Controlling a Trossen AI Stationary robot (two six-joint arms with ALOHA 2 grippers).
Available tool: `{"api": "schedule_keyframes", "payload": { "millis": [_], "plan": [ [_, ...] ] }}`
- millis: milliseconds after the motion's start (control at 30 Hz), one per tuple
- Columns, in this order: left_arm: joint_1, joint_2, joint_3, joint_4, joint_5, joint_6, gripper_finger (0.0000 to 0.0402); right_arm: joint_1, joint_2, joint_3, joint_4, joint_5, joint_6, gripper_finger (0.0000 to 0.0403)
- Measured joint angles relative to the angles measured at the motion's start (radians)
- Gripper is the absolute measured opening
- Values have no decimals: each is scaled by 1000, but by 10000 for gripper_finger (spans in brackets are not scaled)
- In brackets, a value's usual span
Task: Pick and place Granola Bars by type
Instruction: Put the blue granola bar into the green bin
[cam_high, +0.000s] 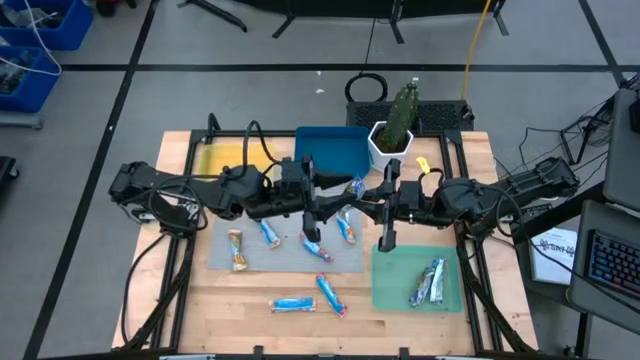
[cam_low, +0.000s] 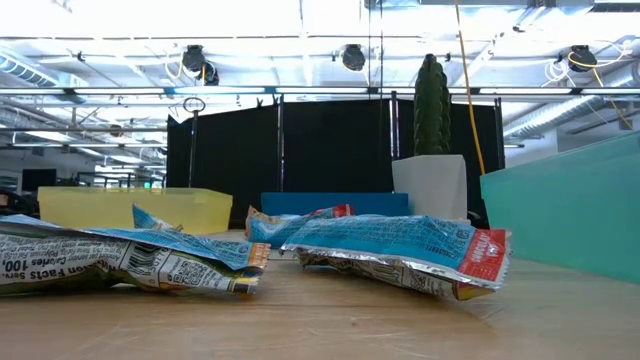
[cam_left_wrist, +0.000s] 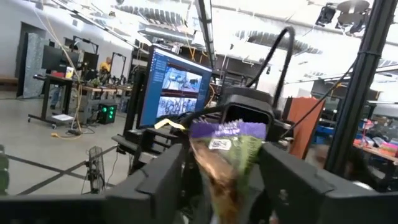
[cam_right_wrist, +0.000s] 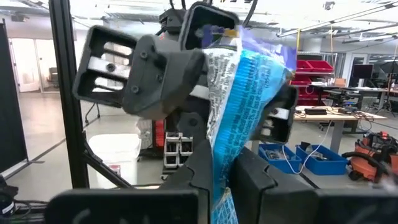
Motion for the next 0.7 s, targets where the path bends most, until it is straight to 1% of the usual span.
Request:
{"api": "schedule_keyframes", "payload": {
  "millis": [267, 333, 433, 533, 700],
  "plan": [
    [3, 0, 0, -3, 2, 43, 332, 0, 0, 0, -1, -2, 0, 24],
    [4, -1, 0, -7, 26, 50, 356, 0, -2, 0, -5, -2, -4, 23],
    [4, -29, 0, -89, 51, 71, 388, 1, -8, 0, -10, -2, -21, 22],
    [4, -74, 1, -236, 53, 65, 395, 2, -29, 0, -33, -1, -21, 22],
    [6, -148, 0, -457, 53, 39, 374, 2, -77, 0, -139, 2, -18, 21]
  ]
}}
